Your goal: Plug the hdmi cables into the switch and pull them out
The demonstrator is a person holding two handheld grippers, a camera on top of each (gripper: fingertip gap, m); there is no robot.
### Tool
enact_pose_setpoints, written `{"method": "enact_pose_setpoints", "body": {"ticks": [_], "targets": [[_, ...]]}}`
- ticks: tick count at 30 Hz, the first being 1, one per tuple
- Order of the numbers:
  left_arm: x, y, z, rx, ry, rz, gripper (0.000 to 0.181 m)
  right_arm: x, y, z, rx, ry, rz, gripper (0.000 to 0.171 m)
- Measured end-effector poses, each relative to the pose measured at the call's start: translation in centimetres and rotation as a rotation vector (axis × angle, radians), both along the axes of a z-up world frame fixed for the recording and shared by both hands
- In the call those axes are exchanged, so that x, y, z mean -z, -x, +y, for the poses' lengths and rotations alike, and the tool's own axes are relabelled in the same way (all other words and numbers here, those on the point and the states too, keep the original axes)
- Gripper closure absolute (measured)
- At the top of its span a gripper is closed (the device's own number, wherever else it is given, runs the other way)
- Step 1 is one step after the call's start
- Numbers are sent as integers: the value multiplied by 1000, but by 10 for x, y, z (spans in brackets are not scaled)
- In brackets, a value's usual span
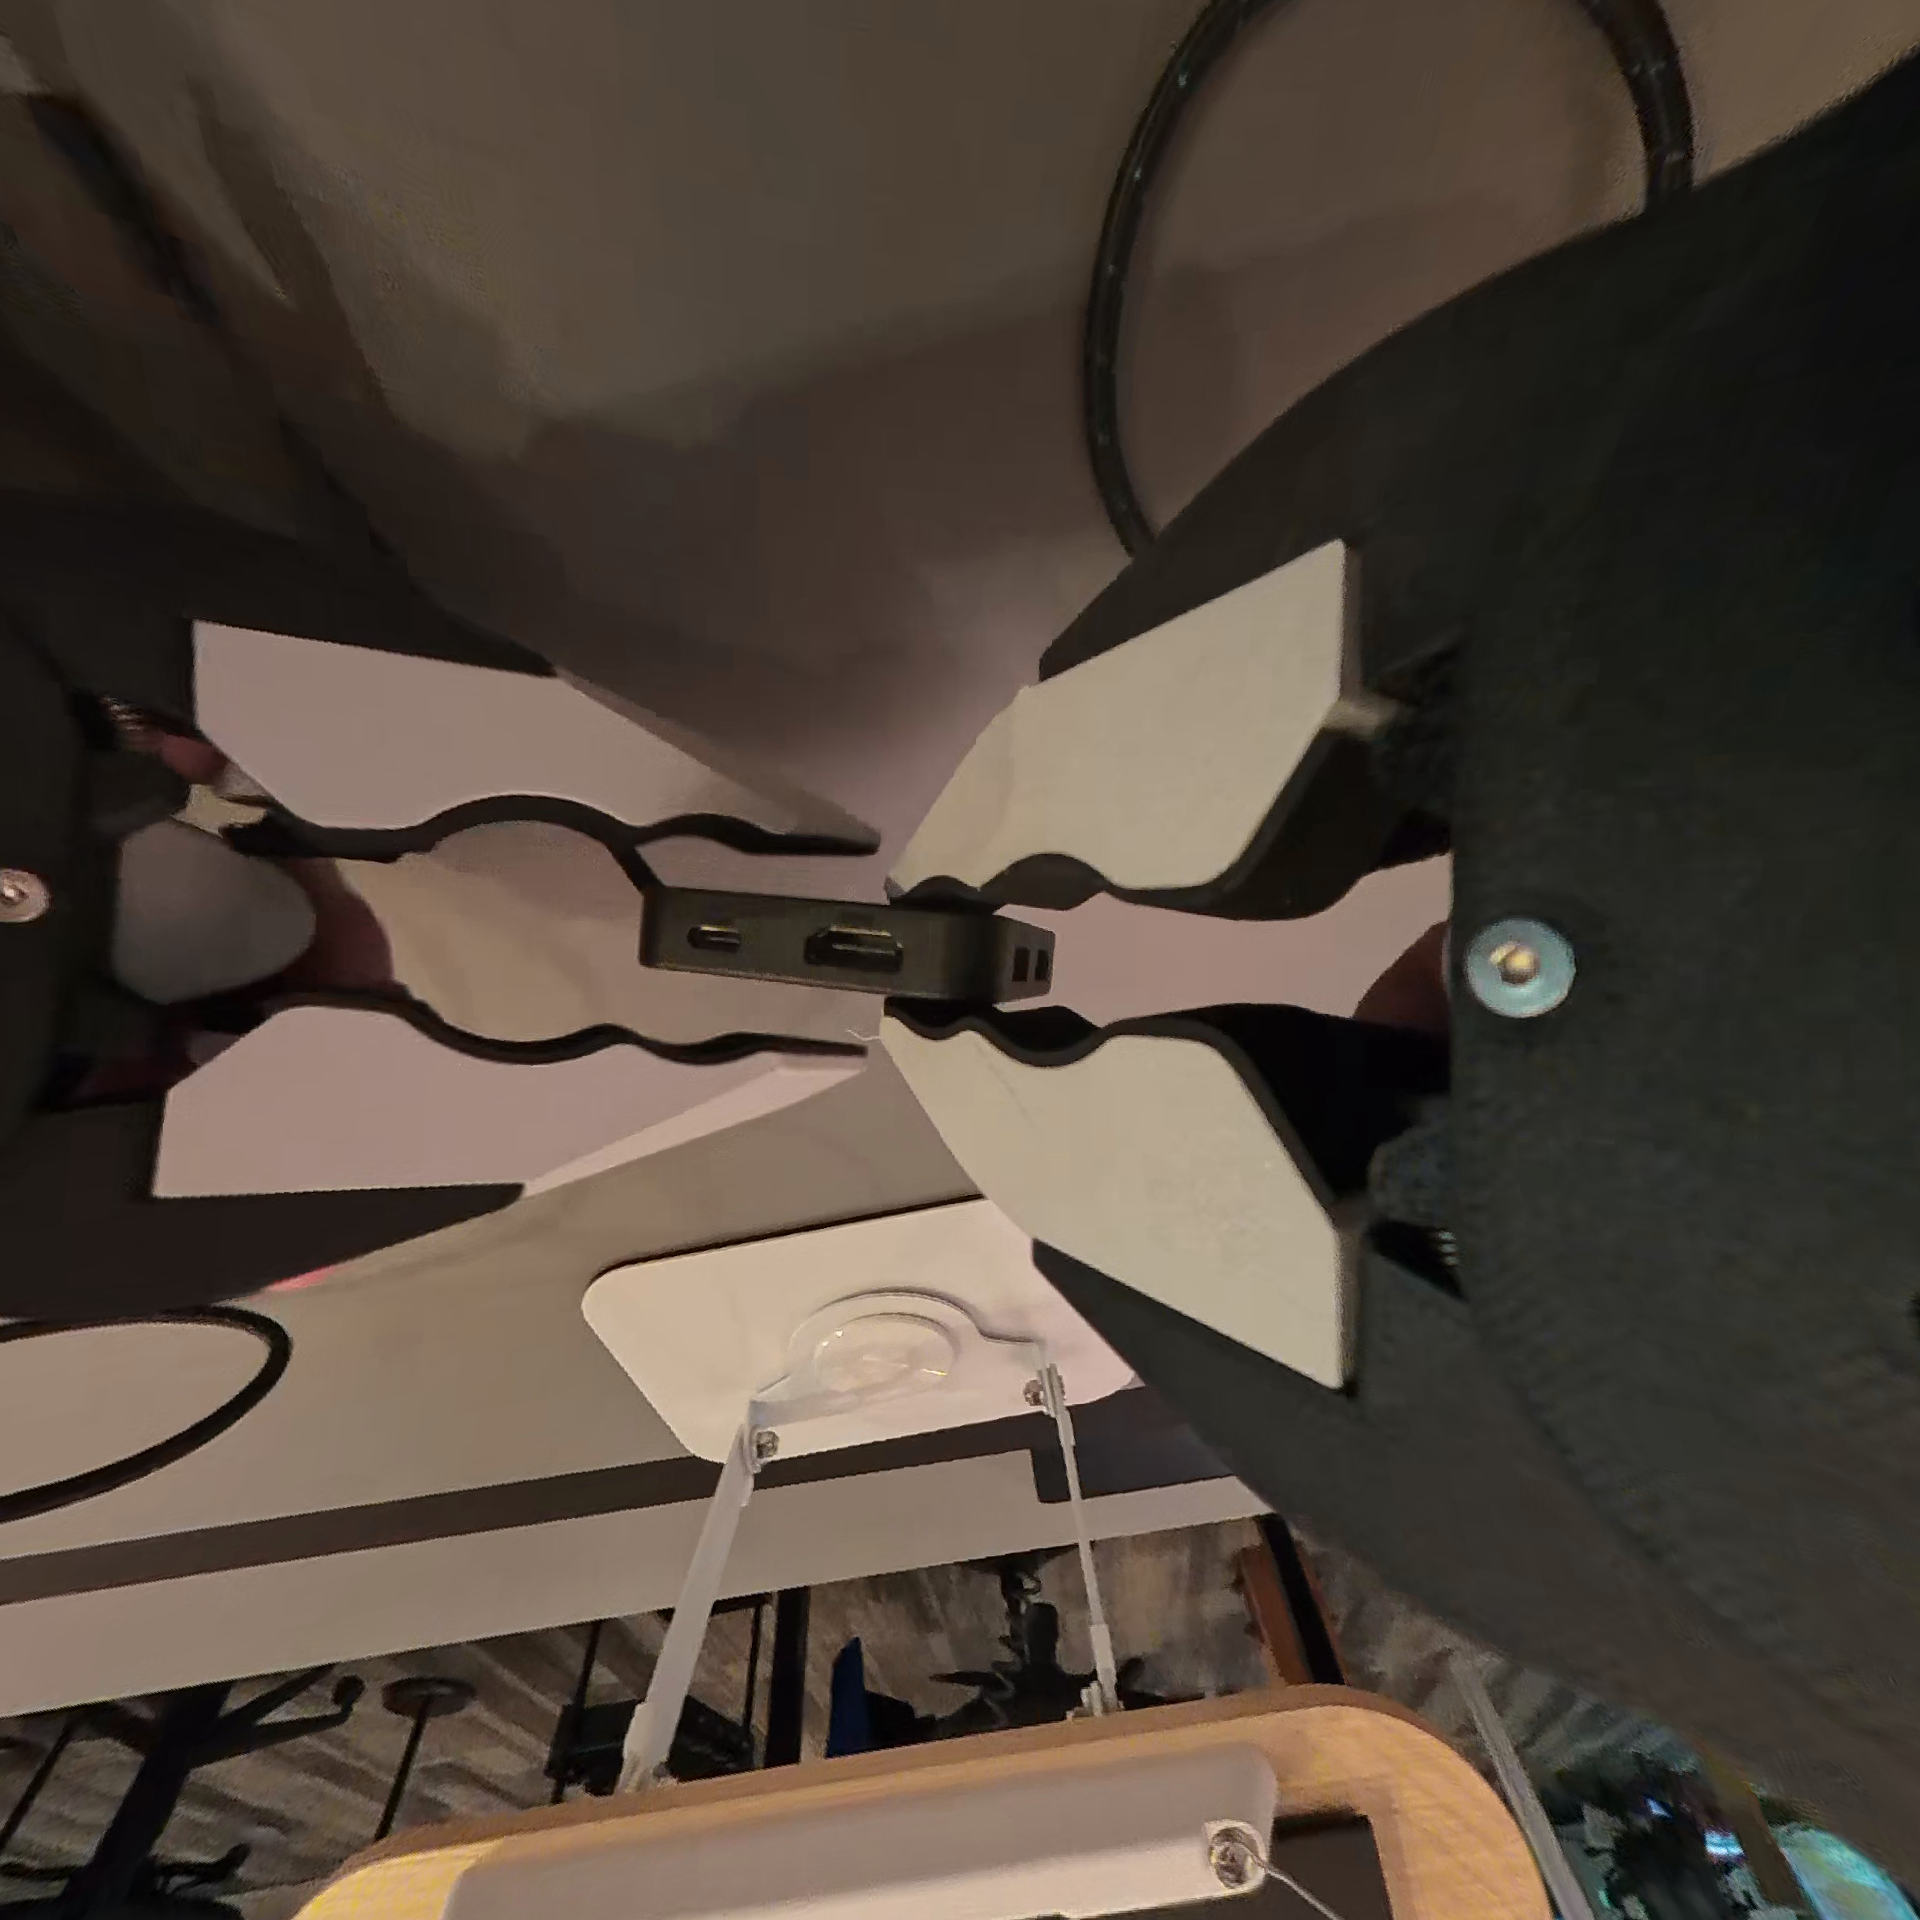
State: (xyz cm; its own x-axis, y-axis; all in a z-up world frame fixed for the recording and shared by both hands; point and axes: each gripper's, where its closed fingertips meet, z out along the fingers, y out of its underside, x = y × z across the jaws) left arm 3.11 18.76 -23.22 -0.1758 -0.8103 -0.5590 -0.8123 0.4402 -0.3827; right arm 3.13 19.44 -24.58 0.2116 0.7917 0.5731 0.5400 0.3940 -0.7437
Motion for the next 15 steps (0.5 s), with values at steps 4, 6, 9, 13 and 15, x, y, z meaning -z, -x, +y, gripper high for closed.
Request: {"method": "enact_pose_setpoints", "body": {"ticks": [4,6,9,13,15], "targets": [[-20,-19,-12,28,48,-127,168,8,3,4,26,17,-33,140],[-17,-20,-13,57,-9,-64,167,5,-1,11,72,-24,-48,161],[-20,-21,-14,58,15,-102,167,2,-3,9,72,-31,-45,160],[-16,-14,-8,35,-15,-104,167,-14,1,4,43,-26,62,152],[-14,-10,-6,25,4,-136,167,-19,2,-3,5,0,98,157]]}}
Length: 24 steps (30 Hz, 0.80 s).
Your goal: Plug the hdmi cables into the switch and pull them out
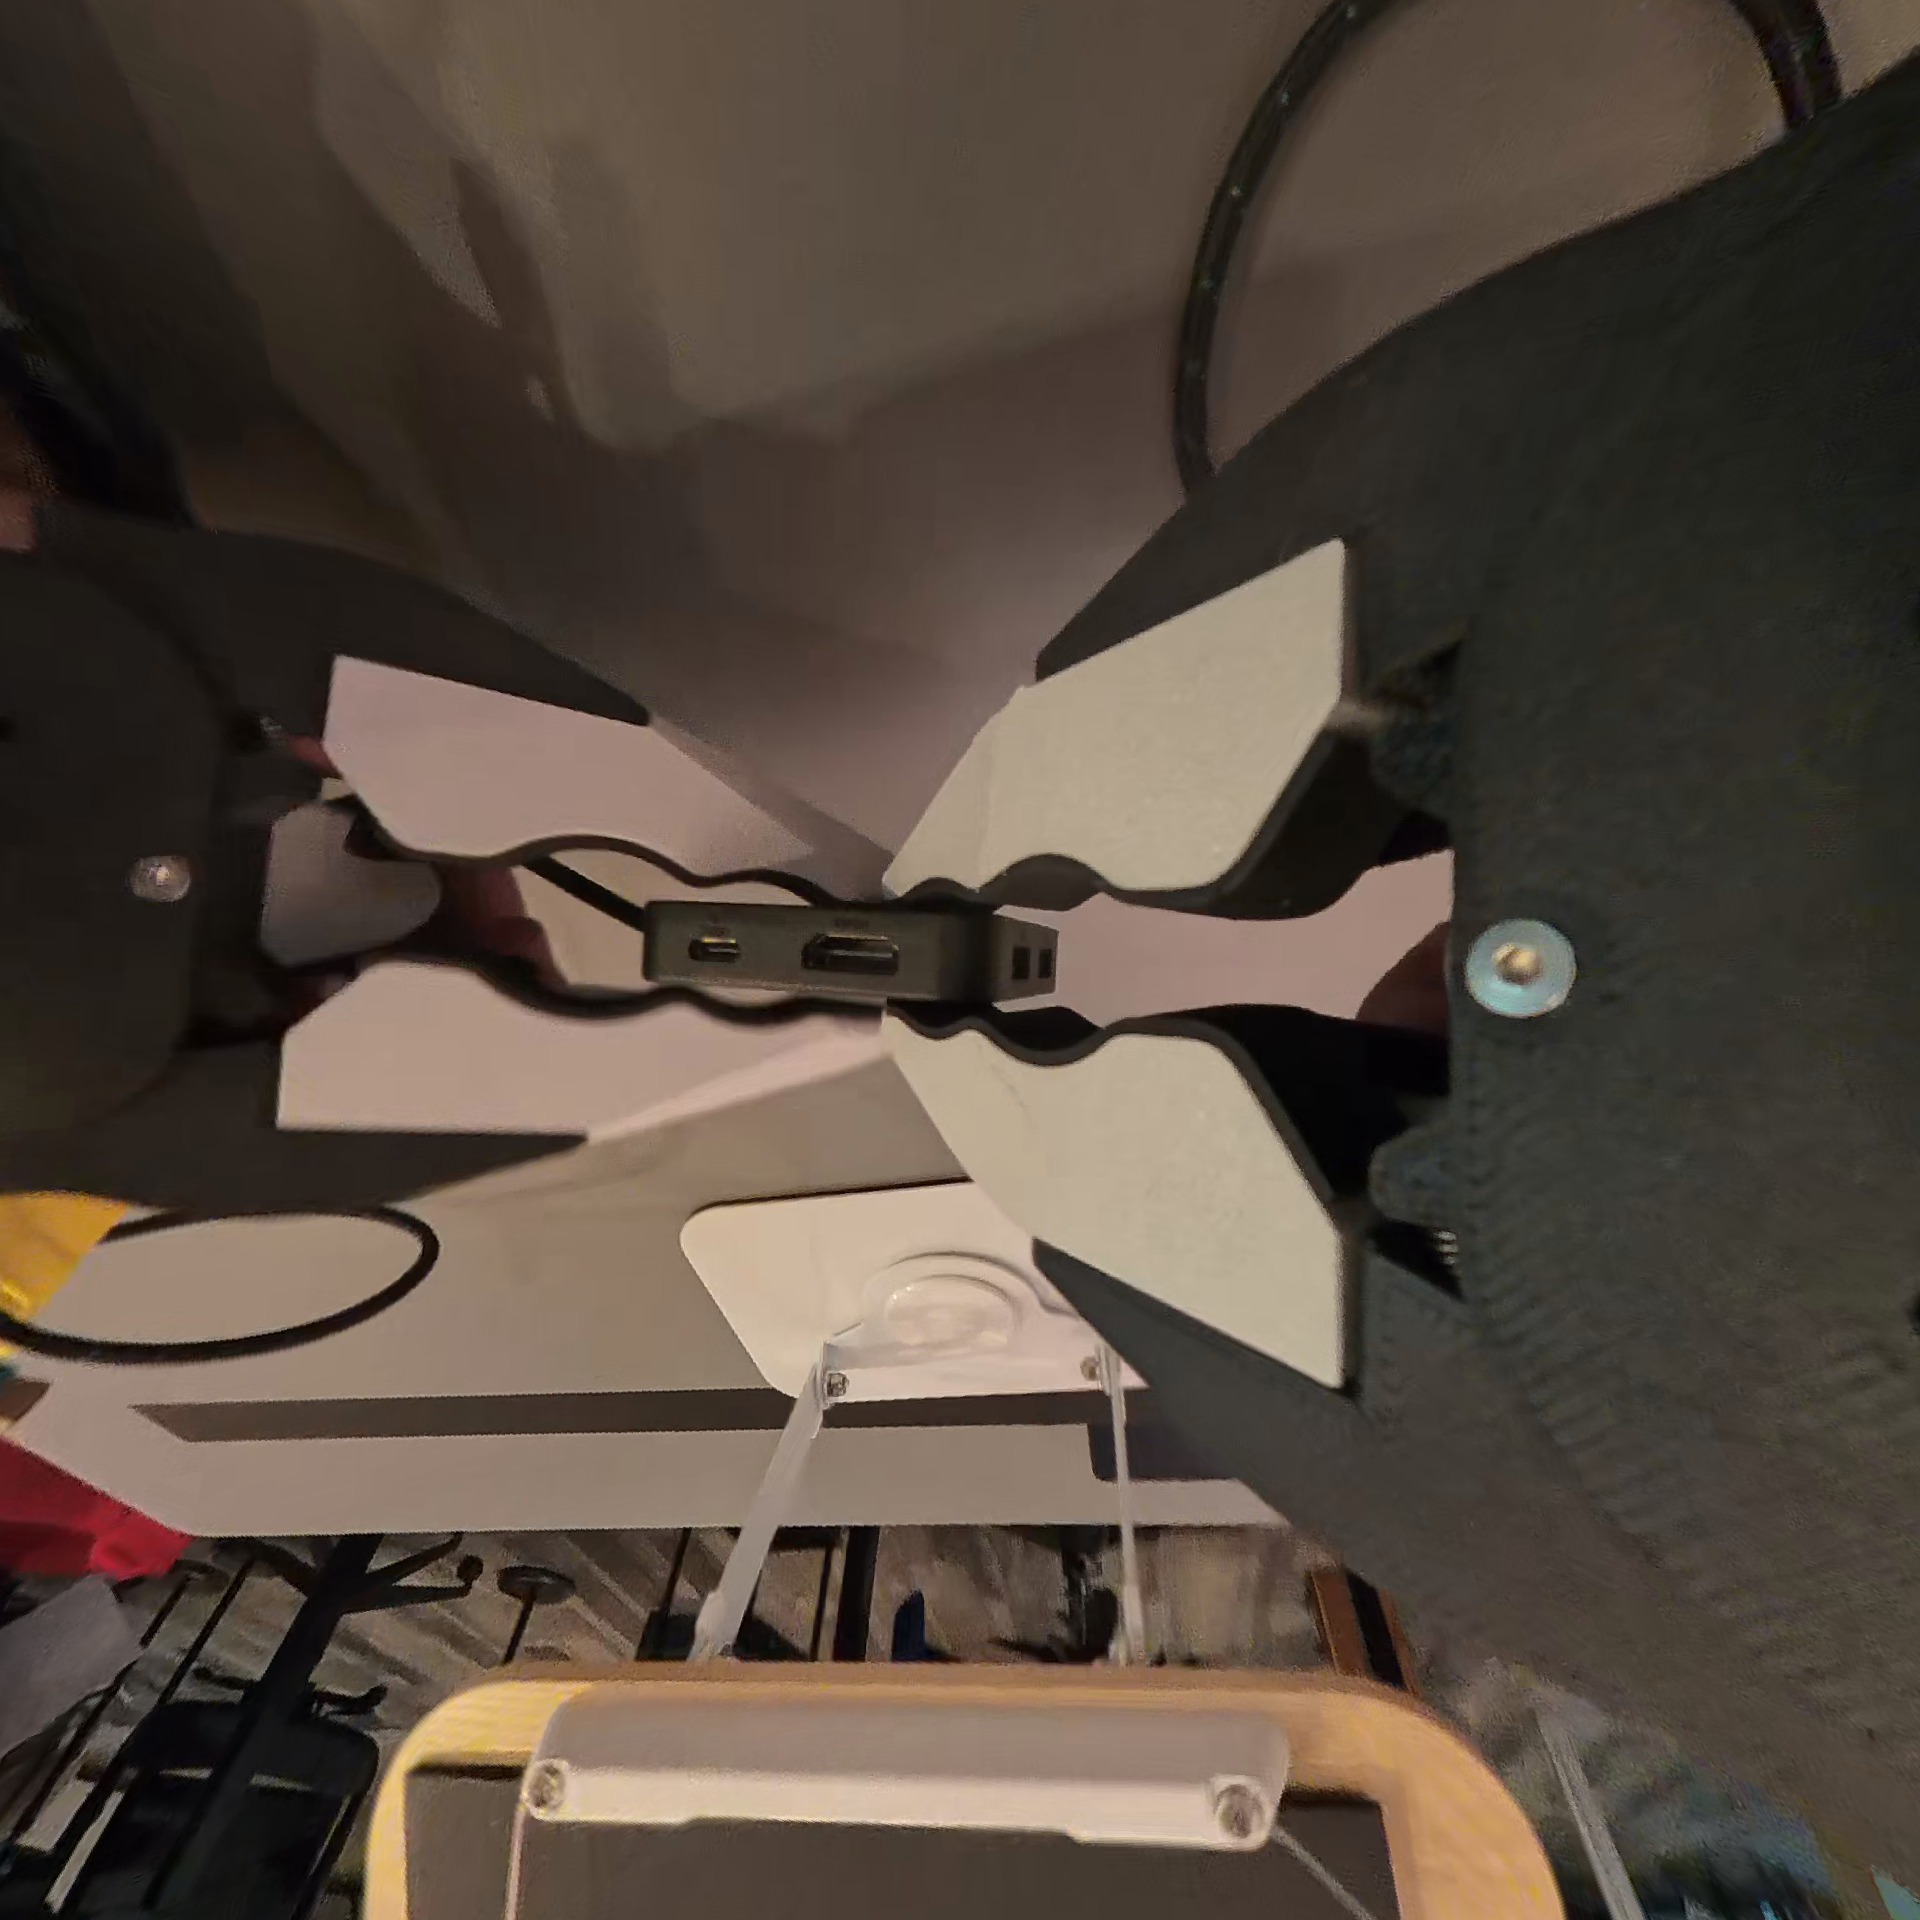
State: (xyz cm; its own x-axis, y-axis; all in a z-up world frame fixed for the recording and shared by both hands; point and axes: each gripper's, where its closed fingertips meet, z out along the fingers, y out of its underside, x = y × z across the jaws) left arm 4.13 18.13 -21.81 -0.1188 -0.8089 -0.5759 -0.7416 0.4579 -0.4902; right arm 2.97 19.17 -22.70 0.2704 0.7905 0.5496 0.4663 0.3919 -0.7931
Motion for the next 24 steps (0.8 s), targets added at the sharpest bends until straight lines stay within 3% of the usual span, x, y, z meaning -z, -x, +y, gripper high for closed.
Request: {"method": "enact_pose_setpoints", "body": {"ticks": [7,9,11,16,22,24], "targets": [[-6,2,-4,-12,49,-55,166,-4,2,-5,-35,8,20,160],[-3,8,3,-63,30,-4,164,2,0,-1,0,-5,-18,161],[-4,24,15,-147,-26,59,146,7,-6,6,42,-15,-52,161],[-2,70,12,-342,27,170,143,14,-15,20,114,-26,-106,161],[43,94,-12,-496,105,253,146,25,-10,18,108,-46,-160,161],[65,100,-17,-592,203,249,145,25,-11,18,108,-43,-157,161]]}}
